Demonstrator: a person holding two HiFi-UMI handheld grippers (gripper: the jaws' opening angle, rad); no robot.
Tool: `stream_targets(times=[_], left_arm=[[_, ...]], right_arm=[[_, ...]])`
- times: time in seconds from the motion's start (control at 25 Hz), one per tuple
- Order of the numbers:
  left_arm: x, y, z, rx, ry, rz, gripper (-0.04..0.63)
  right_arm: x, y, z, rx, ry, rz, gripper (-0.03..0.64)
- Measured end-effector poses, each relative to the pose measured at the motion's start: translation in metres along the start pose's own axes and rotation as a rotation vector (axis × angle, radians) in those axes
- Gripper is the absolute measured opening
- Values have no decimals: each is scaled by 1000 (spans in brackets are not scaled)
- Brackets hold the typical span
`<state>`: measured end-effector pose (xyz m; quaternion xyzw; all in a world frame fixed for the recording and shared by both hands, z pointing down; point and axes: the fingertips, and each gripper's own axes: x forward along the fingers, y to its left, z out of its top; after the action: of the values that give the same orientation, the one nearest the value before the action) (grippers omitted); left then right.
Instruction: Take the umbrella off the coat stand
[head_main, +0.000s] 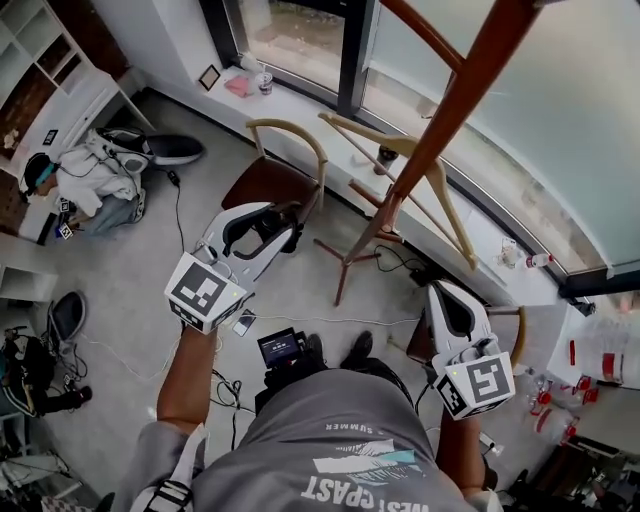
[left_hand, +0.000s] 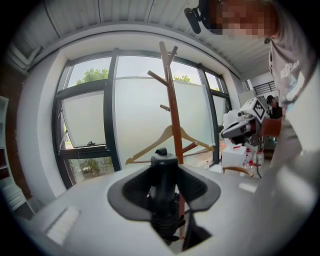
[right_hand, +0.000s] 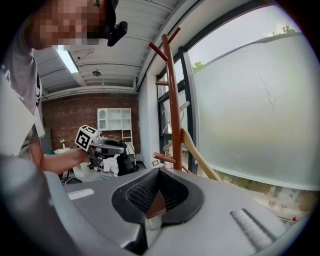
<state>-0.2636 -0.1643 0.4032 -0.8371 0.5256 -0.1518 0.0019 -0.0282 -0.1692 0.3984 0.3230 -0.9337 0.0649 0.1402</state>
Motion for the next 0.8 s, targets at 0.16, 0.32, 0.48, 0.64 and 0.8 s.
stream_targets(times=[0.16,0.32,0.48,0.64,0.8], left_arm=[[-24,-15,19,-3,-14,-14,153],[-41,-30,42,-18,-32,-23,152],[-54,-44,56,-4,-38,-26,152],[-62,-57,66,9,-43,-29,152],[-68,-68,73,11,-42,-37,152]], right_arm=[[-1,5,13,-4,-32,17,0],[-3,8,24,-7,-51,33,1],[-9,12,29,-13,-65,44,0],[-16,13,32,-19,-79,45,0],[-23,12,36,-23,-92,44,0]])
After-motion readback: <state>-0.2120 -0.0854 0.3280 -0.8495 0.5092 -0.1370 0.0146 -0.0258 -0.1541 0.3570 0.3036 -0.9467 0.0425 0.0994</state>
